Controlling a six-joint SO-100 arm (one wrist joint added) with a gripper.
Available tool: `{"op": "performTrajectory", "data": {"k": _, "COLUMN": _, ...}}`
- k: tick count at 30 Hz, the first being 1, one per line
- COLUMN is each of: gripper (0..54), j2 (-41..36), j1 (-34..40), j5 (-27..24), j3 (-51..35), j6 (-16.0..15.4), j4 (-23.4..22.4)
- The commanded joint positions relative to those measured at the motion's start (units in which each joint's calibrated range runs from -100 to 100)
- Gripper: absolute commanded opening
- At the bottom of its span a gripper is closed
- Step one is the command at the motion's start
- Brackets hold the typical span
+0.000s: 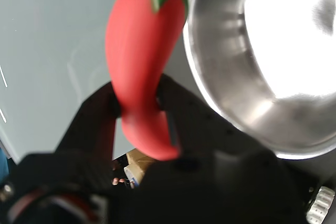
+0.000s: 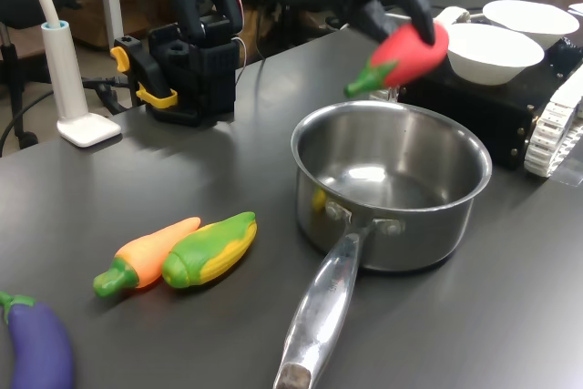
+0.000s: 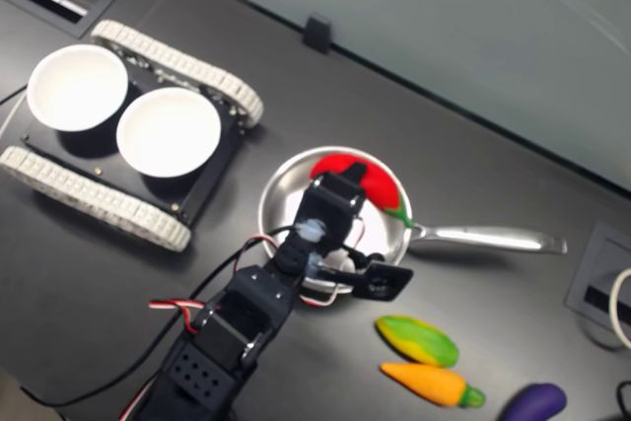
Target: Pick up the chilli and place them in the pan
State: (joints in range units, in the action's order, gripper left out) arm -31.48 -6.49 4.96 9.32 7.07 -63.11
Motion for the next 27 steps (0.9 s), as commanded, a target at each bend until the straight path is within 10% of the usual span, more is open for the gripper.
{"op": "performTrajectory", "data": {"k": 1, "gripper": 0.1, "j2": -4.66, "j1": 1.44, "j5": -0.68, "j3": 5.26, "j6": 1.16, "j4": 6.61}}
{"op": "performTrajectory", "data": {"k": 27, "gripper": 0.1, "j2": -3.23, "j1": 5.00, "j5": -0.63, "j3": 15.99, "j6": 3.27, "j4": 13.17}}
